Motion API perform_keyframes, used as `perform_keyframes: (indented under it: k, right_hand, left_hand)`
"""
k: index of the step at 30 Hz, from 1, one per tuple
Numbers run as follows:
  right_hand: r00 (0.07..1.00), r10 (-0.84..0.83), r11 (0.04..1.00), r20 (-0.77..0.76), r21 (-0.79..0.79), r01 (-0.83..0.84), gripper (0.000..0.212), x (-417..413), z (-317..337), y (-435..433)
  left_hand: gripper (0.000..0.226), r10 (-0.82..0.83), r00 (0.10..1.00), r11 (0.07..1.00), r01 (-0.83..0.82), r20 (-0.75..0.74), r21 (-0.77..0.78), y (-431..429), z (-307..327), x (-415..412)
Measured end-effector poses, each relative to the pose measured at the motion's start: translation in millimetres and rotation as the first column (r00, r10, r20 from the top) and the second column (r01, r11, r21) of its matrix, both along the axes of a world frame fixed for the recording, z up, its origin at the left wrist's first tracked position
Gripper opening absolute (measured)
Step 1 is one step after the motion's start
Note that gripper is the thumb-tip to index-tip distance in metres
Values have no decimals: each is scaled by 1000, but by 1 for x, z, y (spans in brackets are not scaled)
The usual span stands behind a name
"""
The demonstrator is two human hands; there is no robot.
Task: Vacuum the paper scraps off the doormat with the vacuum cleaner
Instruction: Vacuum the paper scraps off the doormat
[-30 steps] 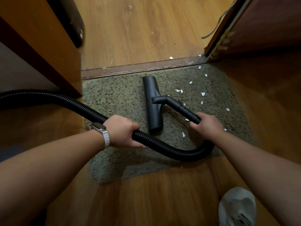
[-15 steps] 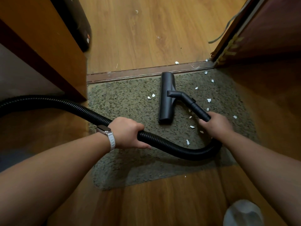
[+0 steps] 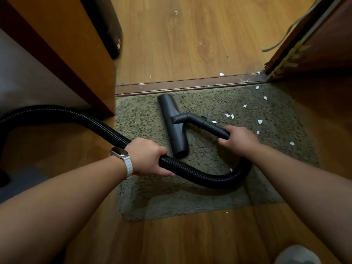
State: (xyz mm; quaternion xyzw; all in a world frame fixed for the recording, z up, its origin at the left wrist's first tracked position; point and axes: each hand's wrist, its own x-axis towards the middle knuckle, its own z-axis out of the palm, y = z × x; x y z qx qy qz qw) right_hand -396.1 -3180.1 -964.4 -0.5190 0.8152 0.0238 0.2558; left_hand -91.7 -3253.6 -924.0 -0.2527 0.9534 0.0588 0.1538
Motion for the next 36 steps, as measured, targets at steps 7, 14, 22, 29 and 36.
perform_keyframes:
  k: [7,14,22,29,36]
  right_hand:
    - [999,-43,999,-26,-10,42,23,-7,-2,11]
    - [958,-288,957,-7,-31,288,25,-40,-6,44]
    - [970,-234,972,-72,-24,233,31,-31,-4,56]
    - [988,11,999,-152,39,-5,23,-31,30,43]
    - [960,161,986,-230,77,-147,18,-62,56,38]
  left_hand:
    - [64,-18,1000,1000,18,-3,16,-2,-9,-5]
    - [62,-17,999,1000,18,-28,12,-1,-15,-25]
    - [62,-82,995,997,82,-62,-5,4,-19,-34]
    - [62,-48,998,998,46,-46,-30,5,1,-49]
    - [62,11,997,1000,-12,-72,-22,14,15,-79]
